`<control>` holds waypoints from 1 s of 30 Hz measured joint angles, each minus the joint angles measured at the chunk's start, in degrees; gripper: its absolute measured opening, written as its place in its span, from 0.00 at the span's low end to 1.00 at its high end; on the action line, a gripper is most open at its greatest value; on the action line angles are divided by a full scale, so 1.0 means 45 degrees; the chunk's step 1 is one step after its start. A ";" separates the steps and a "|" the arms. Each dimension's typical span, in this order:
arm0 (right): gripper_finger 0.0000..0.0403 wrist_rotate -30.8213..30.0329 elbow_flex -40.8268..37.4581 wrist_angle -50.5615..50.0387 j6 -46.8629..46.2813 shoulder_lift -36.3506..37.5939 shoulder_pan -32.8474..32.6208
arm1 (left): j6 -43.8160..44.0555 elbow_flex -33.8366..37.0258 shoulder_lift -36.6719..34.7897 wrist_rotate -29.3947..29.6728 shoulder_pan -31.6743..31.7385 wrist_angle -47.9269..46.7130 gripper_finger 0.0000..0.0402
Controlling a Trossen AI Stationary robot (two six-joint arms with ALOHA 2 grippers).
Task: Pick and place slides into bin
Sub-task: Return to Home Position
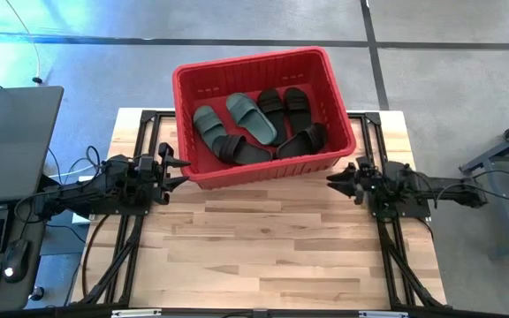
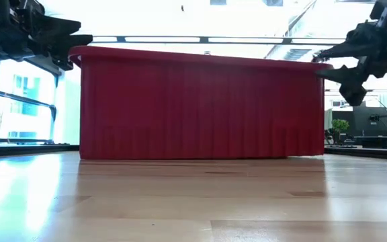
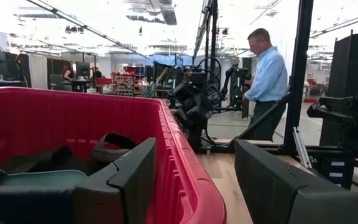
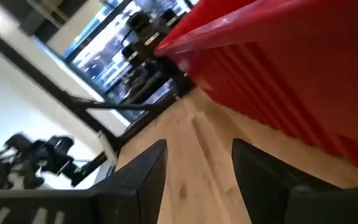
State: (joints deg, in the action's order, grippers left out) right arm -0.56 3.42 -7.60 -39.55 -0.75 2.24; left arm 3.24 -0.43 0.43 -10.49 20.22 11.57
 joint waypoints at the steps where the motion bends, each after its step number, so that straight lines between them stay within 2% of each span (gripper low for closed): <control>1: 0.43 -0.0013 -0.0023 0.0139 0.0030 -0.0075 0.0009 | -0.0004 0.0000 0.0000 0.0002 0.0002 0.0000 0.50; 5: 0.43 0.0331 -0.0162 0.1303 0.1034 -0.0067 -0.0001 | -0.0009 0.0000 0.0000 0.0002 0.0002 0.0003 0.50; 9: 0.43 -0.0992 -0.0153 0.0625 0.1671 -0.0092 -0.0001 | -0.0024 0.0000 0.0000 0.0002 0.0002 -0.0009 0.50; 12: 0.43 -0.1462 -0.0136 0.0648 0.1793 -0.0204 -0.0001 | -0.0043 -0.0005 0.0000 0.0002 -0.0003 -0.0038 0.50; 30: 0.43 -0.1195 -0.0131 0.0604 0.1798 -0.0238 -0.0006 | -0.0043 -0.0015 -0.0005 0.0002 0.0000 -0.0048 0.50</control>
State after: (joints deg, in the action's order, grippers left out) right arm -5.93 2.83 -4.89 -31.46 -1.83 2.22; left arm 3.05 -0.49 0.40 -10.48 20.22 11.35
